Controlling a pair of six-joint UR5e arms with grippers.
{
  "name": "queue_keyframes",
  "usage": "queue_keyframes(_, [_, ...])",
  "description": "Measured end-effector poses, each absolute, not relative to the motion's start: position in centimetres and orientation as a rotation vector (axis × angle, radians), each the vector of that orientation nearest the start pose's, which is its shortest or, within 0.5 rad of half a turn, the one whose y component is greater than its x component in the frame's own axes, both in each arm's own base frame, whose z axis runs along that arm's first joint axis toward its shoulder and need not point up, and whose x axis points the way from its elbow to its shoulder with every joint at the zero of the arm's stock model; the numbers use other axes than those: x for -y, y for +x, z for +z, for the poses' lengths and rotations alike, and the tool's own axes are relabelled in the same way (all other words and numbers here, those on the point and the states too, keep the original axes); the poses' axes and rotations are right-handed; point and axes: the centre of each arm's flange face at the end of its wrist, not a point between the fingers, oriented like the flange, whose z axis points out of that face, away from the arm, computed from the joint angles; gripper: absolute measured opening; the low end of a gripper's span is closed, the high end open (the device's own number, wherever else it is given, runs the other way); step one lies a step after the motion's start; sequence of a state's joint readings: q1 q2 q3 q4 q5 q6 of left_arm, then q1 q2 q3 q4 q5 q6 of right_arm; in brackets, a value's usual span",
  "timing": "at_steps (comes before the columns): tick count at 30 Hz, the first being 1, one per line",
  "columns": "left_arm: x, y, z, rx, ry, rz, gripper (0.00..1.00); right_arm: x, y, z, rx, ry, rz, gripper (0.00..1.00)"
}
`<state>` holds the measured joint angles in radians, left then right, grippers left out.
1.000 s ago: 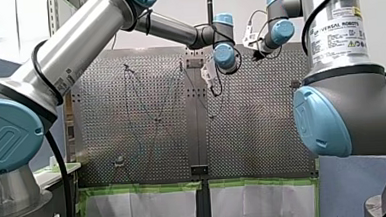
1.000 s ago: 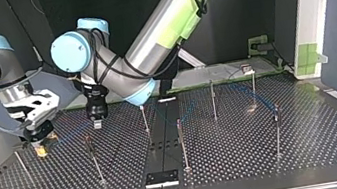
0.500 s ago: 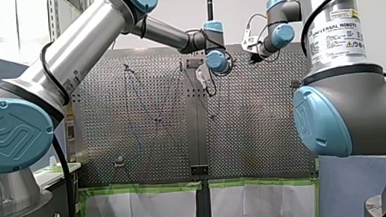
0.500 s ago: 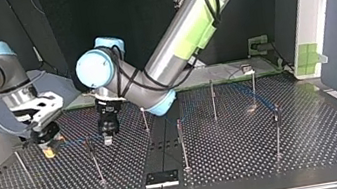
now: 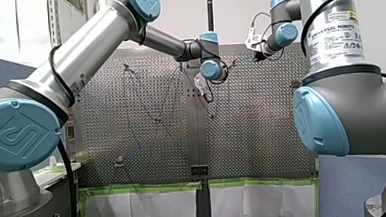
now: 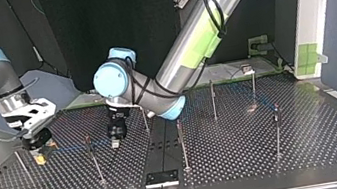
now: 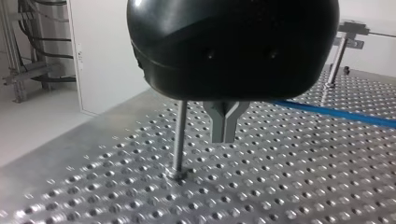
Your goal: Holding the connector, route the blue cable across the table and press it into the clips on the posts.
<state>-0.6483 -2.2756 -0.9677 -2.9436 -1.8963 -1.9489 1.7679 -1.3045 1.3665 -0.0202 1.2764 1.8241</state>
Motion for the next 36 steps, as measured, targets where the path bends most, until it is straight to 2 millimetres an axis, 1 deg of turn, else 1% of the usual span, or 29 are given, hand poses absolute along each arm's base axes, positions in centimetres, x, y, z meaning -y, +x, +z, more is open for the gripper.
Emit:
queue_keyframes(1, [54.5, 55.3, 35.6, -1.507, -0.064, -0.592, 0.0, 55.2, 27.5, 44.5, 1.208, 1.516, 1.71, 0.0])
queue_keyframes(2, [54.4, 55.4, 35.5, -1.508, -0.062, -0.595, 0.09, 55.2, 27.4, 44.4, 1.208, 1.515, 1.71, 0.0])
queue_keyframes(3, [54.4, 55.5, 35.5, -1.509, -0.061, -0.598, 0.09, 55.2, 27.4, 44.4, 1.208, 1.515, 1.709, 0.0])
queue_keyframes(4, [54.4, 55.5, 35.5, -1.51, -0.061, -0.6, 0.24, 55.2, 27.4, 44.4, 1.208, 1.515, 1.709, 0.0])
queue_keyframes(5, [54.3, 55.5, 35.4, -1.513, -0.059, -0.601, 0.36, 55.3, 27.3, 44.4, 1.208, 1.515, 1.709, 0.0])
queue_keyframes(6, [54.4, 55.5, 35.4, -1.516, -0.058, -0.602, 0.36, 55.3, 27.3, 44.4, 1.208, 1.516, 1.709, 0.0])
queue_keyframes(7, [54.4, 55.4, 35.4, -1.519, -0.058, -0.602, 0.56, 55.3, 27.3, 44.4, 1.207, 1.516, 1.709, 0.0])
queue_keyframes(8, [54.4, 55.3, 35.4, -1.522, -0.056, -0.602, 0.71, 55.3, 27.3, 44.4, 1.207, 1.516, 1.708, 0.0])
queue_keyframes(9, [54.5, 55.2, 35.3, -1.525, -0.055, -0.602, 0.71, 55.3, 27.3, 44.4, 1.206, 1.517, 1.708, 0.0])
queue_keyframes(10, [54.5, 55.2, 35.3, -1.528, -0.054, -0.601, 0.87, 55.3, 27.3, 44.3, 1.206, 1.517, 1.707, 0.0])
queue_keyframes(11, [54.6, 55.0, 35.2, -1.533, -0.052, -0.6, 1.0, 55.3, 27.3, 44.3, 1.206, 1.518, 1.707, 0.0])
queue_keyframes(22, [54.3, 54.2, 34.6, -1.6, -0.038, -0.566, 1.0, 55.3, 27.4, 44.3, 1.202, 1.524, 1.709, 0.0])
queue_keyframes(25, [54.3, 53.7, 34.8, -1.62, -0.035, -0.563, 1.0, 55.3, 27.4, 44.2, 1.202, 1.525, 1.709, 0.0])
queue_keyframes(28, [54.3, 52.8, 35.4, -1.638, -0.027, -0.562, 1.0, 55.3, 27.4, 44.2, 1.202, 1.525, 1.709, 0.0])
queue_keyframes(33, [54.0, 50.6, 36.3, -1.671, 0.003, -0.55, 1.0, 55.3, 27.5, 44.2, 1.201, 1.528, 1.71, 0.0])
queue_keyframes(36, [54.3, 49.2, 37.0, -1.664, 0.031, -0.552, 1.0, 55.3, 27.6, 44.2, 1.2, 1.53, 1.711, 0.0])
